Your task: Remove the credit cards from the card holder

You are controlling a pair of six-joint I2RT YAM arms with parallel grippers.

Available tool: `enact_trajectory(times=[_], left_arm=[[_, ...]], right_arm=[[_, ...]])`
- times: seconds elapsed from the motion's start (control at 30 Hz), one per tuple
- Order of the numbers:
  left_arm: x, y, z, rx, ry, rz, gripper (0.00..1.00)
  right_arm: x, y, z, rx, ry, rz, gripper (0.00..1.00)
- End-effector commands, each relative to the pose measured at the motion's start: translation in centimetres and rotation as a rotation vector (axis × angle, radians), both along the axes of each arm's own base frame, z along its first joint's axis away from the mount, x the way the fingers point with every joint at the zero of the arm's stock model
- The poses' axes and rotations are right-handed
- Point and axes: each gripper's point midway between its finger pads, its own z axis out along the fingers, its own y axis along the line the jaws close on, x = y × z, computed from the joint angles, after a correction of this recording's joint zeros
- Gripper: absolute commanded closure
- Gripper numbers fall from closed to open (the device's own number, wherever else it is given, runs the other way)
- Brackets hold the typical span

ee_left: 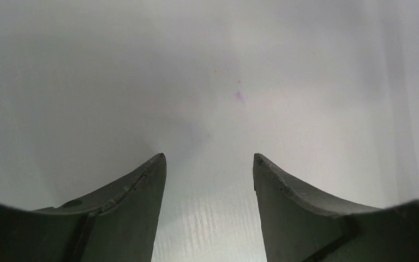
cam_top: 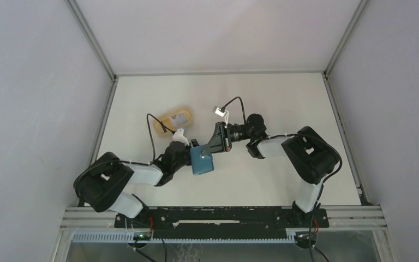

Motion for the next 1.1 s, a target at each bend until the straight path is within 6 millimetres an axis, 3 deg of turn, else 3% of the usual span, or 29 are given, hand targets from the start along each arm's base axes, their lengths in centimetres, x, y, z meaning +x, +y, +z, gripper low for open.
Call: enact_trajectory(times=[0.0, 0.13, 0.37, 0.53, 0.67, 0.83, 1.07], left_arm=[[-3.0, 2.9, -3.6, 0.141, 0.129, 0.013, 0.35], [-2.9, 4.5, -2.7, 0.198, 0.103, 0.054, 0.34], [-2.8, 6.7, 0.7, 0.242, 0.025, 0.109, 0.26], [-3.0, 6.1, 3.5, 0.159, -0.027, 0.086, 0.18], [-3.4, 4.5, 4.6, 0.09, -0.044, 0.015, 0.11], [-4.0, 2.3, 2.8, 0.085, 0.025, -0.095, 0.13], [-4.0, 1.5, 0.2, 0.111, 0.079, -0.112, 0.17]], right_arm=[[0.1, -1.0, 1.3, 0.033, -0.065, -0.006, 1.0], [0.8, -1.4, -0.5, -0.045, -0.082, -0.059, 1.0], [2.2, -2.6, -4.8, -0.239, -0.107, -0.185, 1.0], [3.2, -3.1, -8.0, -0.337, -0.077, -0.239, 1.0], [4.0, -3.0, -10.2, -0.395, -0.063, -0.278, 1.0], [4.2, -2.2, -11.8, -0.433, -0.046, -0.265, 1.0], [4.0, -1.5, -12.8, -0.457, -0.032, -0.249, 1.0]])
